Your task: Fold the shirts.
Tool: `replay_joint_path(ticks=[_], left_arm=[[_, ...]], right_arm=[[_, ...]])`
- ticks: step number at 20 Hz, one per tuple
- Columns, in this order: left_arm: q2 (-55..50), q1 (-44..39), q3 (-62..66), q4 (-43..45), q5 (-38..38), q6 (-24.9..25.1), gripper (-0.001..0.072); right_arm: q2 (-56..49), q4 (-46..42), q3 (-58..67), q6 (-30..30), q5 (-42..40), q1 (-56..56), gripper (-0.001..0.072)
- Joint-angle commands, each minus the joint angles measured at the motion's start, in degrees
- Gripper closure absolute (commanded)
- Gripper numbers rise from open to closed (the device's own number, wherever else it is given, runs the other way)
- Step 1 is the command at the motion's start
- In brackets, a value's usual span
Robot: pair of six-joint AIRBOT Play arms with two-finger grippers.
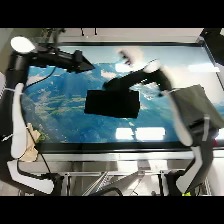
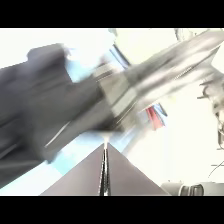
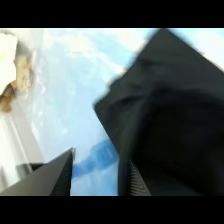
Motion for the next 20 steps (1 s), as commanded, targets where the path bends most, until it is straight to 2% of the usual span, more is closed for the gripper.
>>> replay_joint_path(ticks=[1,3,4,8,10,11,12,13,16,20], left_arm=[[5.38,3.54,-5.81,-0.11,-0.90,3.67,0.0695],[6.91,4.20,-8.48,-0.11,-0.81,5.73,0.0695],[7.74,4.74,-9.92,-0.11,-0.48,6.25,0.0695],[8.68,5.22,-12.72,-0.07,-1.44,7.21,0.0695],[8.68,5.22,-13.16,-0.11,-2.03,7.19,0.0695],[8.68,5.22,-13.14,-0.20,-2.16,7.19,0.0695],[8.68,5.22,-13.14,-0.20,-2.19,7.17,0.0695],[8.68,5.22,-13.14,-0.17,-2.27,7.17,0.0695],[8.68,5.20,-13.14,-0.17,-2.47,7.15,0.0695],[8.68,5.20,-13.14,-0.15,-2.60,7.17,0.0695]], right_arm=[[-6.49,0.42,0.11,-2.86,-17.79,13.90,0.0418],[-4.98,-0.46,0.20,-5.68,-18.38,14.84,0.0393],[-3.30,-2.58,0.20,-4.94,-16.09,13.64,0.0331],[5.44,-17.77,0.17,7.74,-2.14,2.91,0.0322],[8.66,-22.25,0.15,12.63,4.42,-3.93,0.0319],[9.64,-24.17,-0.02,15.06,7.15,-7.78,0.0291],[9.86,-25.55,-0.20,17.40,9.73,-11.58,0.0163],[9.84,-25.77,-1.09,19.71,11.32,-14.75,0.0114],[9.66,-25.53,-8.83,20.96,10.84,-20.00,0.0115],[7.56,-23.56,-18.08,19.67,4.74,-19.28,0.0115]])
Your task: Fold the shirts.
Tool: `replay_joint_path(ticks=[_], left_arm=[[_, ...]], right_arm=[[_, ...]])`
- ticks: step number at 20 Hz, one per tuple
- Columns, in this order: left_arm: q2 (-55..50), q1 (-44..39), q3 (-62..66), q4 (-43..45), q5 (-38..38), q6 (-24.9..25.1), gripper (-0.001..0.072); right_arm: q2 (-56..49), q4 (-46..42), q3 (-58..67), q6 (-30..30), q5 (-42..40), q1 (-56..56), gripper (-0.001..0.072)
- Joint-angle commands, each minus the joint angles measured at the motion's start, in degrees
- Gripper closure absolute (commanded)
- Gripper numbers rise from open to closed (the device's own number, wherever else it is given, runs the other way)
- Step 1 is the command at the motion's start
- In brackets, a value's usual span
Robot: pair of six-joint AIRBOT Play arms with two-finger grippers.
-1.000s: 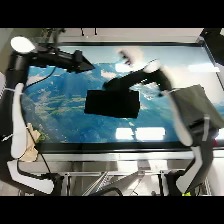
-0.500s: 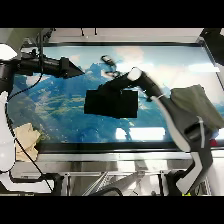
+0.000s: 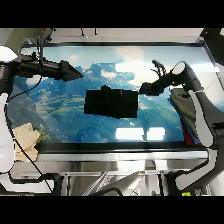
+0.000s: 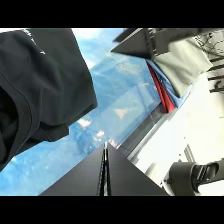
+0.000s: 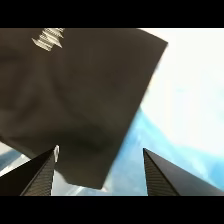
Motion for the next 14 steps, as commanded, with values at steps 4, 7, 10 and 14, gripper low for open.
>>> replay_joint_path(ticks=[4,7,10,14], left_arm=[[0.04,0.02,-0.07,0.02,-0.24,0.09,0.0695],[0.04,0.02,-0.07,0.04,-0.24,0.11,0.0695],[0.04,0.02,-0.07,0.04,-0.24,0.11,0.0695],[0.04,0.02,-0.07,0.04,-0.24,0.09,0.0695]], right_arm=[[-6.21,4.48,-6.36,-1.31,-5.92,-0.35,0.0116],[-9.62,11.87,-6.36,-5.53,-6.12,-0.02,0.0116],[-11.78,20.33,-6.36,-11.15,-6.51,-0.02,0.0120],[-11.82,32.33,-5.57,-20.55,-3.41,-0.26,0.0632]])
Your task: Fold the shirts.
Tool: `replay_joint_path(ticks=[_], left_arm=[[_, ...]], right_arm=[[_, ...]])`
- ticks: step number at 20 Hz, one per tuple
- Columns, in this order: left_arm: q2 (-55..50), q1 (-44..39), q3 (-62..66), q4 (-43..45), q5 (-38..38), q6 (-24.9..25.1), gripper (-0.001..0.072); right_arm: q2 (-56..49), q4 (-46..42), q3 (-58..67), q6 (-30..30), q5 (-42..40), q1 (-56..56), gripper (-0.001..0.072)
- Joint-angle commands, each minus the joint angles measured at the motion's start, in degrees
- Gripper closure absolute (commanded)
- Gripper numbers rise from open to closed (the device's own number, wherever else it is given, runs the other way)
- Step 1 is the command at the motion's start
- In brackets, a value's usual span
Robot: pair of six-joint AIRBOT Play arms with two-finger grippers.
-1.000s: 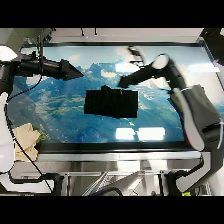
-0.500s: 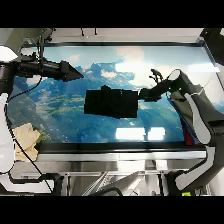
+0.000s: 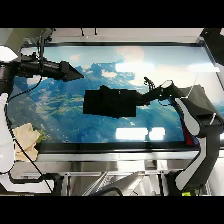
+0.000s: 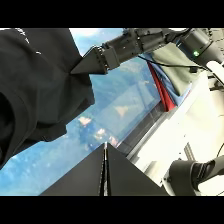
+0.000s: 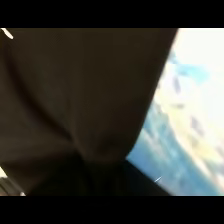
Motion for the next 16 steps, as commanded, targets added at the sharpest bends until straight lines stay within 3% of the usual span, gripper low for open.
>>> replay_joint_path(ticks=[1,7,12,16], left_arm=[[0.04,0.02,-0.02,0.04,0.00,-0.02,0.0695],[0.04,-0.07,-0.02,0.02,-0.04,-0.07,0.0695],[0.04,-0.09,-0.02,0.00,-0.48,-0.09,0.0695],[0.04,-0.09,-0.02,0.02,-1.92,-0.09,0.0695]], right_arm=[[0.48,13.03,1.70,-8.76,4.11,-0.35,0.0691],[12.02,12.33,16.11,-6.67,3.89,-5.44,0.0693],[16.41,4.57,28.37,9.03,-1.53,-19.87,0.0693],[20.92,-3.50,28.79,21.16,1.20,-34.45,0.0694]])
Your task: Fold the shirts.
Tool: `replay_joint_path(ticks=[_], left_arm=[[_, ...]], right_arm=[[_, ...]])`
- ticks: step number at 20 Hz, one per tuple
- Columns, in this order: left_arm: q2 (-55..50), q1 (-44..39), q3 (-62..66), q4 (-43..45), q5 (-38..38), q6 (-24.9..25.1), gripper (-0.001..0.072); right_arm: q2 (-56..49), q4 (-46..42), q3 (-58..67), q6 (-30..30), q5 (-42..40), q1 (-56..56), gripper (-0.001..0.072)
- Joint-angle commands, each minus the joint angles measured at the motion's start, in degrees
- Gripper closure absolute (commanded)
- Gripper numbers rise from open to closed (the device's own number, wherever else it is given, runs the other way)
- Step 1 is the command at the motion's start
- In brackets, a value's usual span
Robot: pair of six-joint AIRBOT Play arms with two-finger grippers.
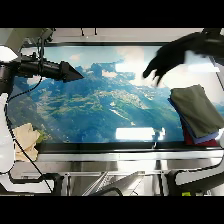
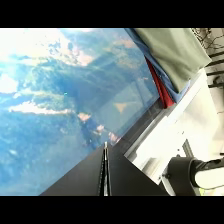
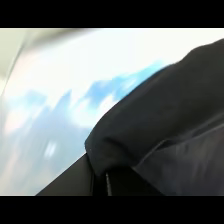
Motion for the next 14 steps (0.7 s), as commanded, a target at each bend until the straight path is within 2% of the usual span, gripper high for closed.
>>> replay_joint_path(ticks=[1,5,8,9,14], left_arm=[[0.04,-0.04,-0.02,0.00,-0.98,0.07,0.0695],[0.04,-0.04,-0.02,0.02,-0.98,0.11,0.0695],[0.04,-0.04,-0.02,0.04,-1.53,0.13,0.0695],[0.04,-0.04,-0.02,0.04,-1.46,0.20,0.0695],[0.04,-0.04,-0.02,0.11,-1.66,0.57,0.0695]], right_arm=[[3.63,-9.25,1.64,12.00,4.33,-12.57,0.0694],[4.63,-21.42,1.60,21.55,21.22,-21.31,0.0694],[4.66,-38.34,0.55,24.28,37.27,-22.21,0.0693],[4.85,-41.48,-0.26,24.28,38.56,-22.21,0.0693],[6.21,-41.77,-4.42,24.22,38.42,-22.23,0.0692]])
